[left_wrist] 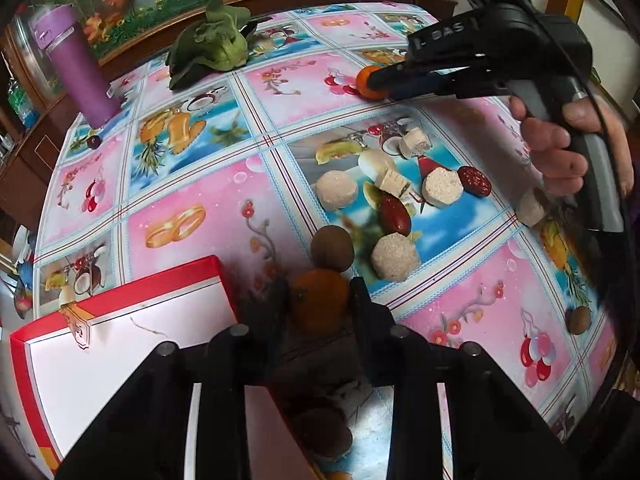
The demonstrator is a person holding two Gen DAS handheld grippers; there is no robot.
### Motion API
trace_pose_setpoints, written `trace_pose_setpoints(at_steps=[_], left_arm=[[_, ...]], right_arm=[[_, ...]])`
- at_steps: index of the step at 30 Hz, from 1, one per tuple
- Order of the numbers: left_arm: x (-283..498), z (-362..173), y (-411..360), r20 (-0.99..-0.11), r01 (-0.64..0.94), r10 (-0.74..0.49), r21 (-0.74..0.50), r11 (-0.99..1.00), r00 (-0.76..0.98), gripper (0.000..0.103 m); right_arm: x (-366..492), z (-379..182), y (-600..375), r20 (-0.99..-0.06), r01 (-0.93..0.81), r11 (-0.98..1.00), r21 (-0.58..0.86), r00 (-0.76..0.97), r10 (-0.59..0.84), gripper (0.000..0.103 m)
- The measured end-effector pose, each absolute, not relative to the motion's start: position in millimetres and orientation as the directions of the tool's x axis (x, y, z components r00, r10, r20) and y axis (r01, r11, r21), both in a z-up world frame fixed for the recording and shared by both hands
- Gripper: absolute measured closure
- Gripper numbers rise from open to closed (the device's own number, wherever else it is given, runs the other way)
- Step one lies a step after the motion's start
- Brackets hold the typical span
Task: Organize fruits
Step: 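Carry both oranges over the red-rimmed white tray and open both tools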
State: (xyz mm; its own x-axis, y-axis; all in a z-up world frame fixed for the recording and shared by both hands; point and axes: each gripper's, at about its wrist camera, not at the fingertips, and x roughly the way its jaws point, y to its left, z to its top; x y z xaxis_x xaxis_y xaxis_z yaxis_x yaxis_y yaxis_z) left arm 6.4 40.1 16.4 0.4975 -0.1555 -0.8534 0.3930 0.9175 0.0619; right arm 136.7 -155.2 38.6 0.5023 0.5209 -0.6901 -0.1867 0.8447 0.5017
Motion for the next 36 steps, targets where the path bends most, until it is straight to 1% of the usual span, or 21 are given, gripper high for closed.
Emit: trace_pose_setpoints(at_steps=[1,2,3,5,8,10,11,12,13,15,17,20,22,23,25,26,27,29,31,34,36], left_arm=[[4,16,39,-0.851,0.393,-0.150,0.072,0.917,0.504,0.071],[2,16,36,-0.846,0.392,-0.139,0.088,0.916,0.514,0.071],[0,16,35,-0.844,0.393,-0.138,0.092,0.915,0.518,0.071],[-4,16,33,-0.840,0.400,-0.150,0.085,0.913,0.521,0.071],[-12,16,29,-0.837,0.410,-0.154,0.090,0.908,0.525,0.071],[-16,17,29,-0.835,0.409,-0.168,0.073,0.910,0.524,0.071],[-19,18,29,-0.832,0.407,-0.172,0.070,0.911,0.528,0.071],[-21,21,30,-0.828,0.404,-0.176,0.066,0.912,0.532,0.071],[-24,23,31,-0.824,0.401,-0.183,0.057,0.914,0.537,0.071],[-30,30,34,-0.809,0.392,-0.209,0.029,0.920,0.549,0.071],[-35,38,39,-0.792,0.381,-0.237,-0.005,0.925,0.563,0.071],[-37,48,46,-0.769,0.356,-0.252,-0.034,0.934,0.587,0.071],[-38,54,51,-0.754,0.341,-0.267,-0.061,0.938,0.600,0.071],[-38,56,53,-0.749,0.335,-0.270,-0.068,0.940,0.605,0.071],[-40,62,60,-0.736,0.319,-0.275,-0.084,0.944,0.619,0.071],[-41,64,64,-0.729,0.316,-0.283,-0.097,0.944,0.623,0.071],[-43,65,67,-0.724,0.309,-0.285,-0.104,0.945,0.628,0.071],[-49,70,77,-0.711,0.282,-0.278,-0.116,0.952,0.645,0.071],[-56,75,90,-0.693,0.255,-0.276,-0.136,0.957,0.666,0.071],[-73,80,113,-0.676,0.191,-0.234,-0.139,0.972,0.698,0.071],[-86,81,133,-0.669,0.137,-0.203,-0.151,0.979,0.715,0.071]], right_arm=[[132,40,-160,-0.675,-0.179,0.834,0.522,0.510,0.533,0.078],[128,42,-163,-0.663,-0.178,0.826,0.535,0.517,0.541,0.084],[121,45,-167,-0.642,-0.186,0.810,0.556,0.523,0.561,0.086],[105,54,-171,-0.610,-0.209,0.792,0.573,0.538,0.583,0.086],[86,63,-174,-0.598,-0.236,0.806,0.542,0.566,0.567,0.086],[81,63,-179,-0.592,-0.228,0.800,0.555,0.567,0.573,0.086],[82,64,-181,-0.592,-0.219,0.807,0.549,0.579,0.560,0.083],[84,67,-184,-0.590,-0.208,0.819,0.535,0.601,0.539,0.082],[90,68,-184,-0.593,-0.207,0.820,0.535,0.599,0.538,0.078],[101,68,-184,-0.589,-0.195,0.805,0.561,0.590,0.553,0.046],[111,68,-177,-0.597,-0.178,0.820,0.544,0.605,0.527,0.029],[128,66,-155,-0.629,-0.194,0.849,0.492,0.595,0.500,0.029],[136,65,-139,-0.660,-0.179,0.885,0.429,0.607,0.443,0.029],[140,63,-133,-0.682,-0.162,0.905,0.392,0.609,0.405,0.032],[150,58,-120,-0.709,-0.152,0.919,0.363,0.595,0.379,0.048],[153,55,-116,-0.722,-0.154,0.923,0.352,0.583,0.372,0.061],[155,53,-112,-0.744,-0.143,0.937,0.319,0.574,0.341,0.066],[158,45,-105,-0.779,-0.135,0.940,0.314,0.529,0.337,0.067],[153,46,-103,-0.777,-0.132,0.946,0.297,0.543,0.319,0.070],[146,46,-103,-0.785,-0.112,0.951,0.287,0.542,0.300,0.071],[139,47,-104,-0.782,-0.111,0.944,0.312,0.534,0.321,0.071]])
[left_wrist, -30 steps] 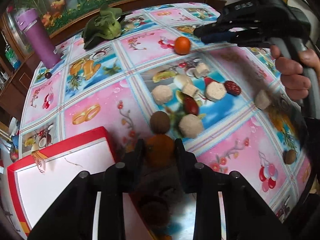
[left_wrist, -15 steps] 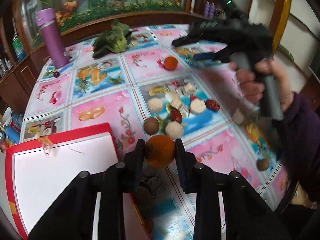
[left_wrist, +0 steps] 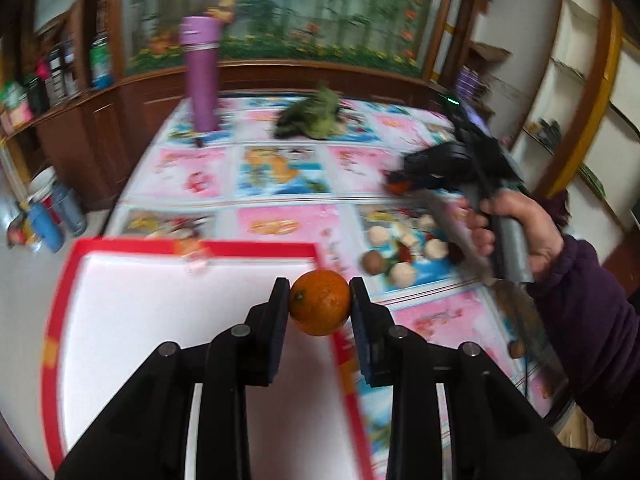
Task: Organize fruits
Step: 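Carry both oranges over the red-rimmed white tray and open both tools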
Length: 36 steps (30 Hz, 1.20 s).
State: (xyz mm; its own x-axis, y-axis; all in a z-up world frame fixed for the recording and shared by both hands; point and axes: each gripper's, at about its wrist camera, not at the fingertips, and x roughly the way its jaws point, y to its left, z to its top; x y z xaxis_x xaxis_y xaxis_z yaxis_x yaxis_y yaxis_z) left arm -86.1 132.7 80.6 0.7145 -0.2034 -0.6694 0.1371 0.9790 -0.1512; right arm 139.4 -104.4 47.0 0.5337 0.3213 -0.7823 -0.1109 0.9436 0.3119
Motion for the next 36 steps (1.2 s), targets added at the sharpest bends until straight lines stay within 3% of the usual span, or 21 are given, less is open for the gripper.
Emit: trace_pose_setpoints(at_steps=[3,8,16,27,29,31,33,36], left_arm=[[-108,77,158,-0.668,0.082,-0.169,-0.160,0.984,0.725,0.071],[-153,66,185,-0.669,-0.024,-0.079,-0.143,0.989,0.739,0.071],[-183,44,204,-0.707,-0.101,-0.029,-0.141,0.985,0.707,0.071],[-188,23,221,-0.750,-0.215,0.065,-0.104,0.971,0.658,0.068],[-193,27,222,-0.738,-0.223,0.085,-0.091,0.971,0.669,0.055],[-203,36,216,-0.706,-0.191,0.070,-0.094,0.977,0.705,0.049],[-214,45,204,-0.669,-0.108,0.013,-0.100,0.989,0.744,0.048],[-230,51,178,-0.631,0.029,-0.081,-0.093,0.995,0.771,0.048]], right_arm=[[113,60,-99,-0.744,-0.163,0.916,0.365,0.541,0.393,0.071],[26,72,-41,-0.691,-0.412,0.814,0.410,0.442,0.572,0.071],[-67,47,66,-0.706,-0.630,0.665,0.402,0.250,0.663,0.071],[-85,24,87,-0.789,-0.656,0.676,0.334,0.198,0.582,0.065],[-92,38,72,-0.771,-0.669,0.667,0.326,0.220,0.598,0.062],[-95,56,45,-0.731,-0.677,0.667,0.311,0.278,0.623,0.061],[-97,70,8,-0.686,-0.659,0.690,0.300,0.353,0.636,0.050],[-101,80,-53,-0.629,-0.596,0.741,0.310,0.456,0.630,0.042]])
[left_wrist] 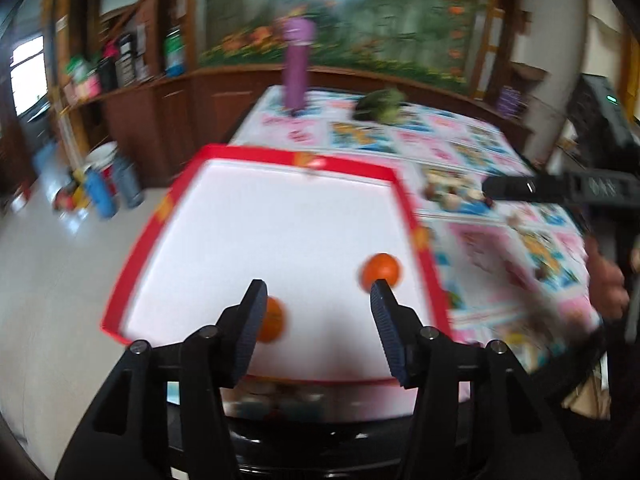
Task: Organize fruits
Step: 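Carry both oranges over the red-rimmed white tray and open both tools, then grasp a red date with the left tool while the right tool grasps a brown round fruit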
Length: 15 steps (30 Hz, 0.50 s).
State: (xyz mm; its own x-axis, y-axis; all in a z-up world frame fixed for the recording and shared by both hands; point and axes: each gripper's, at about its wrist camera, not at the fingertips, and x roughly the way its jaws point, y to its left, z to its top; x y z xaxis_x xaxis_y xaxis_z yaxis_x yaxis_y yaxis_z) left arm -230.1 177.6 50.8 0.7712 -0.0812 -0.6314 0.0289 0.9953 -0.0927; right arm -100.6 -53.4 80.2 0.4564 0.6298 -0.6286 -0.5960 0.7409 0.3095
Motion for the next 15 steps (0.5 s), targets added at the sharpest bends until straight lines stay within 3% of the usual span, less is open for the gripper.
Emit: trace_pose_setpoints(at_steps=[8,15], left_arm=[[-261,53,92,-0.603,0.396,-0.338,-0.040,0.917,0.723,0.048],[-266,33,61,-0.658,0.467,-0.374,-0.038,0.883,0.654,0.048]], right_arm=[[-116,63,-165,-0.641,-0.394,0.857,0.333,0.572,0.512,0.042],[-127,29,-180,-0.698,-0.360,0.870,0.337,0.524,0.488,0.042]])
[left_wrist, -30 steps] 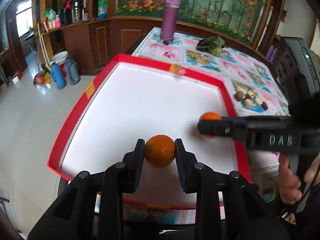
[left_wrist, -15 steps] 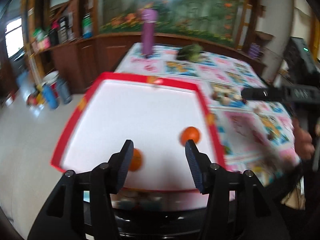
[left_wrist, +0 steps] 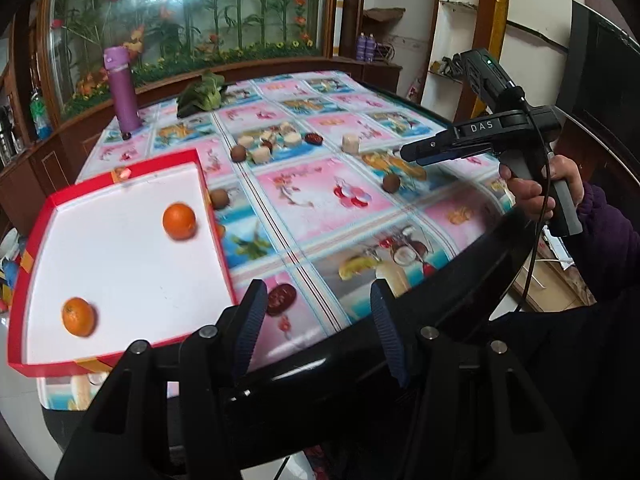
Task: Organize fruits
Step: 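Grasp a red date with the left tool while the right tool grasps a brown round fruit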
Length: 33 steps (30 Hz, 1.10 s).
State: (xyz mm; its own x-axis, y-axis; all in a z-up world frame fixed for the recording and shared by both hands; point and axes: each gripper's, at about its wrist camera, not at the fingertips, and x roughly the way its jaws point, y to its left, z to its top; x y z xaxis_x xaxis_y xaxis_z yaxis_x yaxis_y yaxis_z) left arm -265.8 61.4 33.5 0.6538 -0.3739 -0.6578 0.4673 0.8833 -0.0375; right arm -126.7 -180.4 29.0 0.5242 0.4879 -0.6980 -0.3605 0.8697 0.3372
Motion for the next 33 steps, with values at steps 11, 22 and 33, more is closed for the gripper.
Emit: trace_pose_setpoints(at_steps=[11,22,33], left_arm=[[-254,25,55,-0.668,0.443,-0.388,-0.098,0.891,0.634,0.048],[-213,14,59,-0.749,0.494,-0.345,-0.027,0.869,0.566,0.066],[-210,6,59,-0.799,0.585,-0.347,0.007,0.811,0.491,0.075]], right_arm=[[-132,8,-150,-0.714,-0.408,0.898,0.166,0.578,0.395,0.045],[-131,2,-145,-0.726,-0.413,0.893,0.180,0.557,0.404,0.049],[-129,3,-141,-0.731,-0.422,0.892,0.162,0.556,0.396,0.049]])
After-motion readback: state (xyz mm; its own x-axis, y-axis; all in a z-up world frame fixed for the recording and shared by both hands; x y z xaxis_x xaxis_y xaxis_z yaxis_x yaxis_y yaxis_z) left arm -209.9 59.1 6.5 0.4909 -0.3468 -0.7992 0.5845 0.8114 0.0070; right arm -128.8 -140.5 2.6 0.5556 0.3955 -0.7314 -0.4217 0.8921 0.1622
